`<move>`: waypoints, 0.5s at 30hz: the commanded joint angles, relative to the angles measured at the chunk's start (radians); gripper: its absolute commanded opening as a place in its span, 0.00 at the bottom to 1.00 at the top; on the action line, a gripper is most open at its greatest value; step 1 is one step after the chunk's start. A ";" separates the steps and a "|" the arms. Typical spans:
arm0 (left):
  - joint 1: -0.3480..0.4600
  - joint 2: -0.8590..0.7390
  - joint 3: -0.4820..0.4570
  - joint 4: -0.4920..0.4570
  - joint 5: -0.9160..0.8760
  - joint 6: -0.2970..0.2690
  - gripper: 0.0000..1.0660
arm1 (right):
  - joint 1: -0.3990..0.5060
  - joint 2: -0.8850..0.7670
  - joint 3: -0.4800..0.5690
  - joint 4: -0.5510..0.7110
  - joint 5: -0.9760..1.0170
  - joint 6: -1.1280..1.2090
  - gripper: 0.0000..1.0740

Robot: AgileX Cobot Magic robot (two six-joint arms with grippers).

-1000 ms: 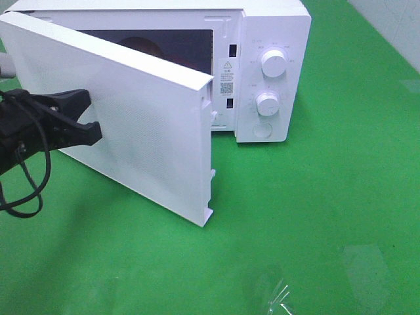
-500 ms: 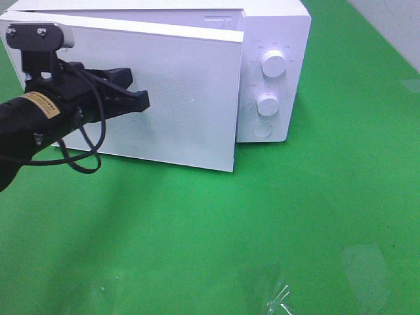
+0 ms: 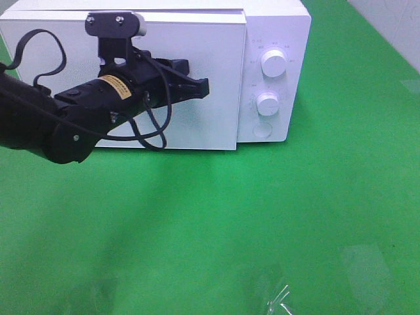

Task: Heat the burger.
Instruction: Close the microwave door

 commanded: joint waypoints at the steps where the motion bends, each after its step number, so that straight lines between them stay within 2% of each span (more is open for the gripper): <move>1: 0.005 0.016 -0.057 -0.036 0.003 0.002 0.00 | -0.006 -0.026 0.002 -0.001 -0.011 -0.006 0.70; 9: 0.005 0.056 -0.149 -0.048 0.043 0.006 0.00 | -0.006 -0.026 0.002 -0.001 -0.011 -0.006 0.70; 11: 0.005 0.067 -0.169 -0.060 0.060 0.022 0.00 | -0.006 -0.026 0.002 -0.001 -0.011 -0.006 0.70; 12: 0.005 0.079 -0.188 -0.079 0.074 0.061 0.00 | -0.006 -0.026 0.002 -0.001 -0.011 -0.006 0.70; 13: 0.005 0.079 -0.188 -0.079 0.074 0.061 0.00 | -0.006 -0.026 0.002 -0.001 -0.011 -0.006 0.70; 14: 0.005 0.088 -0.204 -0.108 0.077 0.097 0.00 | -0.006 -0.026 0.002 -0.001 -0.011 -0.006 0.70; 15: 0.007 0.092 -0.209 -0.123 0.079 0.106 0.00 | -0.006 -0.026 0.002 -0.001 -0.011 -0.006 0.70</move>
